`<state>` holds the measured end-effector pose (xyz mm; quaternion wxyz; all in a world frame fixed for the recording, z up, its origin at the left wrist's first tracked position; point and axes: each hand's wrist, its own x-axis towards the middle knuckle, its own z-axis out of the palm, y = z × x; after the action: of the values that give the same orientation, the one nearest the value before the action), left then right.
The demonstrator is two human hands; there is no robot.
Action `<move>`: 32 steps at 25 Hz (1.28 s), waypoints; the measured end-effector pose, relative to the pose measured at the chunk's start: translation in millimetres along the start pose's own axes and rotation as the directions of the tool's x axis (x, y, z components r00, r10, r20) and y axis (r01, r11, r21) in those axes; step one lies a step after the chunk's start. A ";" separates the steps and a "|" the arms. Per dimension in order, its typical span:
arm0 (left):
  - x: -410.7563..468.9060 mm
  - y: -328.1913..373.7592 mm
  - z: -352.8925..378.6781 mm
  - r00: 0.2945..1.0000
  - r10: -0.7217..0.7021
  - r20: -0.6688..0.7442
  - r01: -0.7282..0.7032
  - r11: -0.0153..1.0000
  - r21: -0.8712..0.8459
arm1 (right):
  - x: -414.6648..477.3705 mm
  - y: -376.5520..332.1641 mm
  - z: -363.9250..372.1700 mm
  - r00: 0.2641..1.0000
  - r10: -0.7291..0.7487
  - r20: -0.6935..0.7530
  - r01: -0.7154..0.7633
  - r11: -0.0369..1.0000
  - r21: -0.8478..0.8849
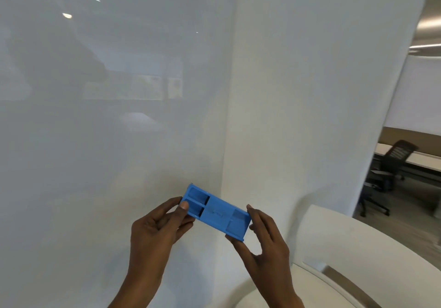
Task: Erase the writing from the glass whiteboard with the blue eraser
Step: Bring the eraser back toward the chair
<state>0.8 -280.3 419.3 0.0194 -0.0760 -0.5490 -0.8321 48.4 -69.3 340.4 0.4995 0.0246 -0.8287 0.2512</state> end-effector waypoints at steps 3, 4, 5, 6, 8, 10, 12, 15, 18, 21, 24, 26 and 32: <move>3.0 -24.4 25.3 0.998 -0.038 0.047 0.039 0.999 -0.011 | -5.3 18.4 -25.8 0.998 0.065 -0.017 -0.065 0.998 -0.025; 4.1 -33.0 33.7 0.996 -0.056 0.063 0.057 0.998 -0.009 | -7.6 24.1 -33.6 0.996 0.090 -0.025 -0.091 0.995 -0.033; 4.8 -43.0 43.4 0.994 -0.075 0.080 0.075 0.997 -0.005 | -10.8 31.6 -42.9 0.993 0.113 -0.036 -0.114 0.992 -0.044; 5.6 -51.1 50.4 0.992 -0.091 0.092 0.092 0.996 -0.003 | -13.5 37.2 -50.4 0.990 0.133 -0.037 -0.135 0.989 -0.053; 6.4 -68.1 67.5 0.984 -0.126 0.123 0.127 0.992 -0.007 | -20.6 51.7 -66.6 0.984 0.171 -0.040 -0.174 0.981 -0.087; 5.8 -85.2 84.6 0.974 -0.166 0.153 0.169 0.986 -0.008 | -29.5 67.4 -80.6 0.979 0.201 -0.042 -0.205 0.971 -0.120; 3.4 -104.0 100.4 0.962 -0.204 0.182 0.207 0.978 0.002 | -40.0 83.6 -93.5 0.975 0.215 -0.051 -0.220 0.966 -0.139; -0.8 -135.8 124.1 0.941 -0.267 0.210 0.267 0.963 0.026 | -58.1 112.4 -110.6 0.965 0.252 -0.076 -0.262 0.947 -0.184; -6.3 -169.3 150.2 0.915 -0.334 0.224 0.327 0.943 0.070 | -79.1 142.1 -125.9 0.939 0.339 -0.062 -0.343 0.908 -0.240; -10.2 -209.8 175.2 0.887 -0.399 0.232 0.378 0.916 0.132 | -103.2 173.2 -136.3 0.891 0.453 -0.042 -0.448 0.858 -0.253; -16.1 -254.0 186.8 0.864 -0.450 0.227 0.418 0.891 0.175 | -130.6 198.3 -141.4 0.839 0.544 -0.026 -0.529 0.803 -0.273; -20.8 -290.1 189.0 0.849 -0.487 0.205 0.445 0.868 0.221 | -154.4 216.1 -137.0 0.805 0.593 -0.018 -0.574 0.770 -0.278; -37.4 -395.9 175.7 0.769 -0.617 0.167 0.500 0.744 0.442 | -220.3 252.4 -107.4 0.666 0.746 0.009 -0.720 0.646 -0.253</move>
<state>10.3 35.7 121.0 -0.3041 -0.0275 -0.6896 -0.6566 172.4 152.0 96.6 0.3067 -0.3563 -0.8173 0.3332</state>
